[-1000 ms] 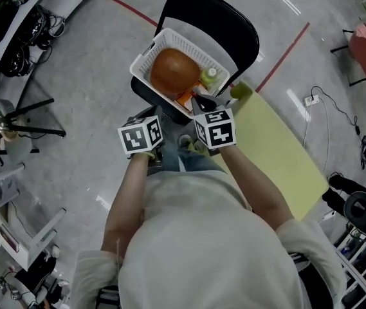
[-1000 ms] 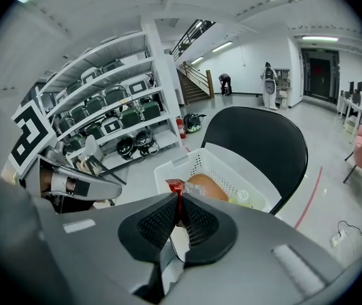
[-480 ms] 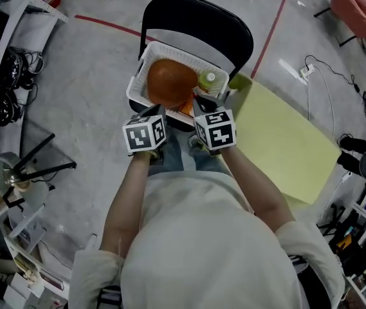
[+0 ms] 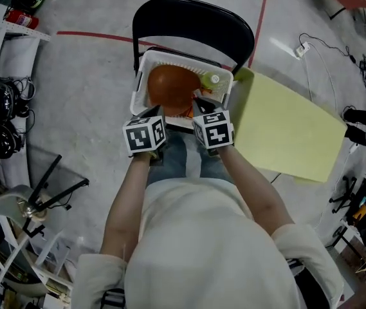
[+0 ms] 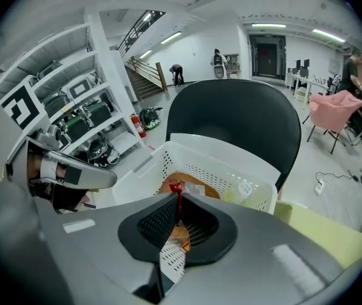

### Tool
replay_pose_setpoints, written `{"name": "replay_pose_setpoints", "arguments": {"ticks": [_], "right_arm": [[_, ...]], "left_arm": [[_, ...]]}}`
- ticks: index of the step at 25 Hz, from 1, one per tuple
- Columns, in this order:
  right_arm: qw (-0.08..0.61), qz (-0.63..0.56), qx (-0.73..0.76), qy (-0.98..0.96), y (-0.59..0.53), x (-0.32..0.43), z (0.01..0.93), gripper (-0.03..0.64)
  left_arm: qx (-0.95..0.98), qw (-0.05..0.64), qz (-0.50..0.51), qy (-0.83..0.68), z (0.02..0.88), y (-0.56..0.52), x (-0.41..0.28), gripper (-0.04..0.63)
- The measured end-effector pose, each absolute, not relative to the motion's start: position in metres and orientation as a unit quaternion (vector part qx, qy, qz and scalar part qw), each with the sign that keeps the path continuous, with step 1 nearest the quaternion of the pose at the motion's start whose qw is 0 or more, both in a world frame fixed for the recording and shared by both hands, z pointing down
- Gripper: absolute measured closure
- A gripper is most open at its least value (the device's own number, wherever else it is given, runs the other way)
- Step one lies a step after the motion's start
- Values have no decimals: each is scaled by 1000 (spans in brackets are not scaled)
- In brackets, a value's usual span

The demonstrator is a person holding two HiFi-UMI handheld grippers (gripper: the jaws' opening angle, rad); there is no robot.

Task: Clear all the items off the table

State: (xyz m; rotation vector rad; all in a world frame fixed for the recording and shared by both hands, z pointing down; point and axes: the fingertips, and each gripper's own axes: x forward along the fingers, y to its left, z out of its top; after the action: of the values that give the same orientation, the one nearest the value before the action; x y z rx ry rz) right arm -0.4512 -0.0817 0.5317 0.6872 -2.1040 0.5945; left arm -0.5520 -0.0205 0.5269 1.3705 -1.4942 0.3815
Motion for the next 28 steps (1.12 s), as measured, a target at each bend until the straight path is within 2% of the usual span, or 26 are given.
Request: {"name": "replay_pose_setpoints", "arguments": {"ticks": [10,11,13,14,28], "right_arm": [[430,288,305,-800,-97,-464,574,592],[429,295,306,-797,-99,-465,576,580],[428,307,307,-793,-99,-466,580,503],[427,312,309,-791,-99,-465,581,486],[417,313,347,-779,-87,-453,569,503]], "left_arm": [[592,525,201,-578,558,-41,-567,586],[594,525,202,-575,559,-44,-567,586],[598,526,203,-570,560,-49,-567,586],[600,526,204,-567,560,-51,-567,586],[627,518,222,-537,558,-52,-561,586]]}}
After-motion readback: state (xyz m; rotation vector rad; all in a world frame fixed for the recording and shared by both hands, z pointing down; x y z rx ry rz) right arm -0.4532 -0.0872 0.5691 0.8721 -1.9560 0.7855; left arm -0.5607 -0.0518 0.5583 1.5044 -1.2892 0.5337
